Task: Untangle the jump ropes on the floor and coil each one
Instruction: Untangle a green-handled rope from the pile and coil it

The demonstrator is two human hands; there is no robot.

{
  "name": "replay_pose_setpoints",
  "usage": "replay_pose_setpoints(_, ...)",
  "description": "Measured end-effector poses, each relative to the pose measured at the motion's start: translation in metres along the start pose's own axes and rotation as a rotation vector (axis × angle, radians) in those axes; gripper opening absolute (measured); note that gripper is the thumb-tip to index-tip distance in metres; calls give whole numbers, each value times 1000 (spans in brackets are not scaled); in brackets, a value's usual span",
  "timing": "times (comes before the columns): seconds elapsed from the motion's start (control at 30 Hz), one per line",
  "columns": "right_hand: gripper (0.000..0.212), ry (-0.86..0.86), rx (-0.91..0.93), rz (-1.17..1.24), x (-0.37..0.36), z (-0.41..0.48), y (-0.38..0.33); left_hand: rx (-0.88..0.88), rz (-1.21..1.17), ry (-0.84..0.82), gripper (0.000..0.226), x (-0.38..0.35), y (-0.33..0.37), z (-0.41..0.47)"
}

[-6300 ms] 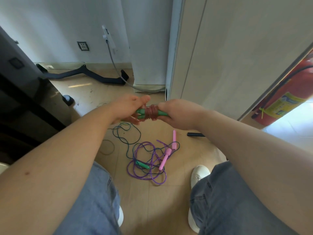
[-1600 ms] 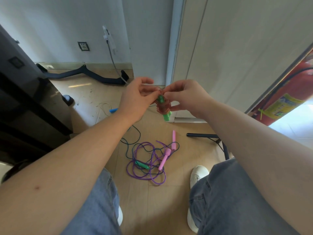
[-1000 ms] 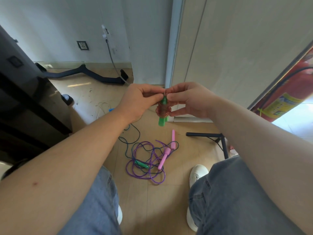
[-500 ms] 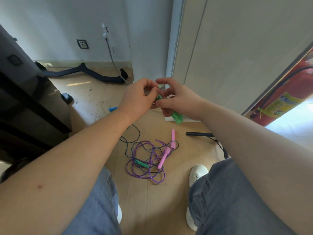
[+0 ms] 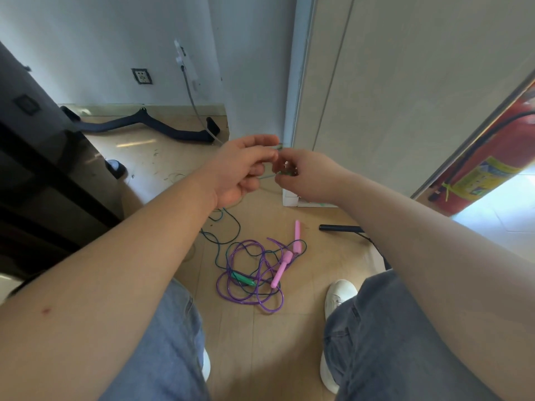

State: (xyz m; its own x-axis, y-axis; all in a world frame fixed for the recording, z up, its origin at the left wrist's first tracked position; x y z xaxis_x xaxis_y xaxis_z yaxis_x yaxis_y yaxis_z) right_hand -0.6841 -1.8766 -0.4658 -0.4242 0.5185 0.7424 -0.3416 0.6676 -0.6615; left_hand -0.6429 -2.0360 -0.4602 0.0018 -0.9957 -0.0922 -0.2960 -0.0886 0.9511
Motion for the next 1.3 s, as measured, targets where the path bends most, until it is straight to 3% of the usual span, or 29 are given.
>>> replay_pose_setpoints(0.07, 30, -32, 38, -92, -3, 1, 1, 62, 52, -109, 26, -2, 1, -2)
replay_pose_setpoints(0.13, 24, -89, 89, -224, -9, 0, 2, 86, 225, -142, 27, -4, -1, -4)
replay_pose_setpoints(0.33, 12, -32, 240, -151, -14, -6, -4, 55, 254, 229, 24, 5, -1, 5)
replay_pose_setpoints(0.53, 18, -10, 244, -107, -17, -9, -7, 57, 215, 364, 22, 14, -3, 11)
replay_pose_setpoints(0.77, 21, -107, 70, 72, -28, -8, -1, 35, 195, 195, 18, 16, -17, 9)
replay_pose_setpoints(0.9, 15, -47, -31, 292, -24, -7, -2, -26, 154, 107, 15, 15, -13, 3)
replay_pose_setpoints(1.17, 10, 72, -71, 556, -16, -4, -24, -75, 137, -21, 37, 25, -14, -15)
replay_pose_setpoints(1.3, 12, 72, -81, 513, -15, 5, -33, -191, 122, 86, 23, 26, -11, -17)
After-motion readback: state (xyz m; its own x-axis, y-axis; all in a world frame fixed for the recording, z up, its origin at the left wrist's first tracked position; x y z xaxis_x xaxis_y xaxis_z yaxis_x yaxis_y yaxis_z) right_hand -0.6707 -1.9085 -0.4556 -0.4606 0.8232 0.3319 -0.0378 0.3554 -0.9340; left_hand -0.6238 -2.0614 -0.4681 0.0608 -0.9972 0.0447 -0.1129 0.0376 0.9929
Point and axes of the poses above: each hand's wrist, its own z-axis towards the middle knuckle, its own x-axis out of the back of the hand, y = z × x, the point moved 1 cm from there along z, towards the middle knuckle, and after that the axes turned 6 degrees about z, right-handed, at the moved point
